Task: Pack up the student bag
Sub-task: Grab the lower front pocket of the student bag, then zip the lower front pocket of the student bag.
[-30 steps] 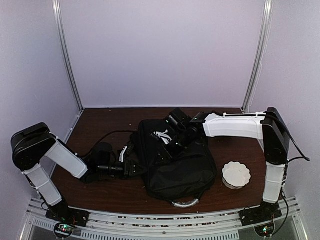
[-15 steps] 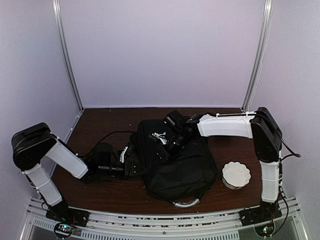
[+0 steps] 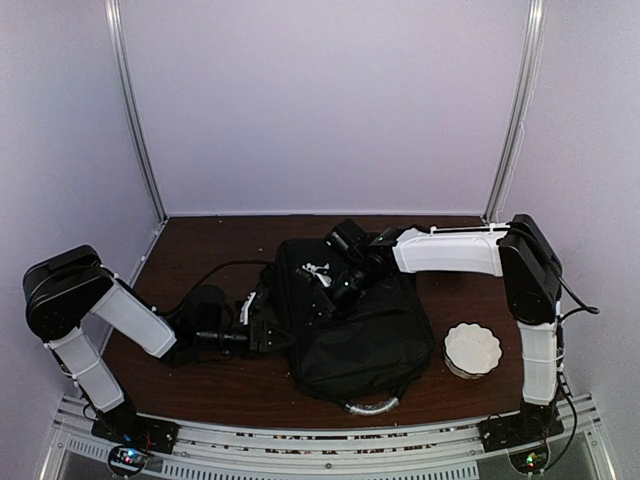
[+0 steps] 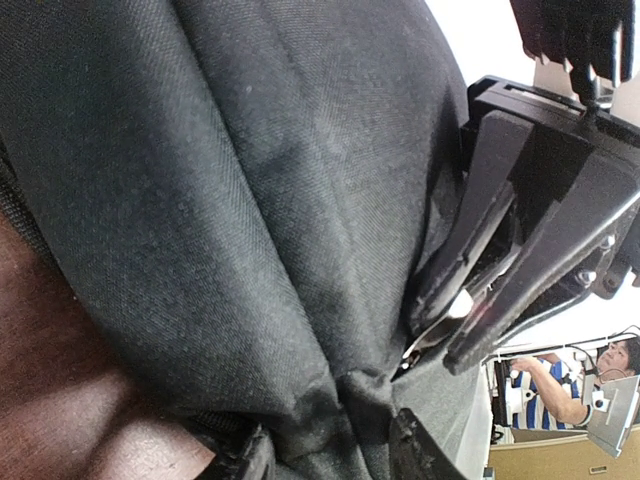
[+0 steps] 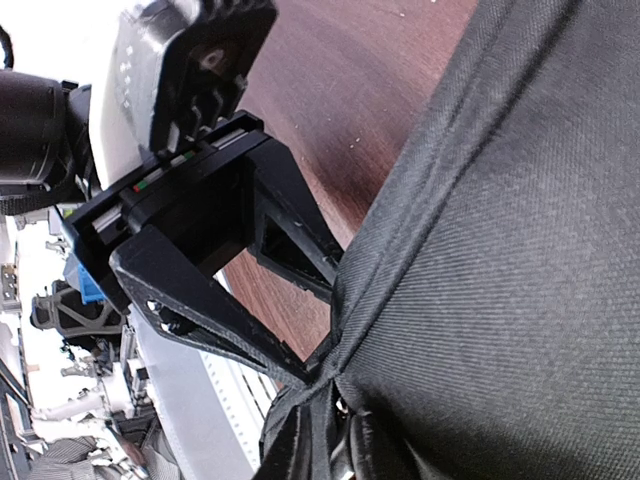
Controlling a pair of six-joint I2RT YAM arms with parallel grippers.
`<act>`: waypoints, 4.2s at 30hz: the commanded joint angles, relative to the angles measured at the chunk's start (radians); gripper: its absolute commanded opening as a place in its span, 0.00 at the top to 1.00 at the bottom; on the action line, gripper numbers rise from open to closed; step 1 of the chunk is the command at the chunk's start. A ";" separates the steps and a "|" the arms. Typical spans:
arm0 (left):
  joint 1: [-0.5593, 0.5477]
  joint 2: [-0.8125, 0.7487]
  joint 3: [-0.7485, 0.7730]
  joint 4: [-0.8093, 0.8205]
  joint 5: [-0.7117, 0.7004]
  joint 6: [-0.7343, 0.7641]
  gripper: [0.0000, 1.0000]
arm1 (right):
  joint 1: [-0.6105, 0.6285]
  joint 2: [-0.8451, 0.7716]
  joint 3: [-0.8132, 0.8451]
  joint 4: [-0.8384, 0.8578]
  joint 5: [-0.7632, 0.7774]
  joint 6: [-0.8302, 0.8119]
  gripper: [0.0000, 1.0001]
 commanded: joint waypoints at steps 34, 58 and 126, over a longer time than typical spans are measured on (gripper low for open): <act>-0.059 -0.087 0.150 -0.321 -0.015 0.089 0.63 | -0.020 -0.026 0.093 0.039 0.039 -0.013 1.00; -0.042 -0.085 0.048 -0.158 -0.067 0.047 1.00 | -0.243 -0.187 -0.118 -0.242 0.190 -0.293 1.00; -0.025 -0.321 0.253 -0.847 -0.212 0.521 0.54 | -0.558 -0.532 -0.314 -0.203 0.271 -0.400 0.57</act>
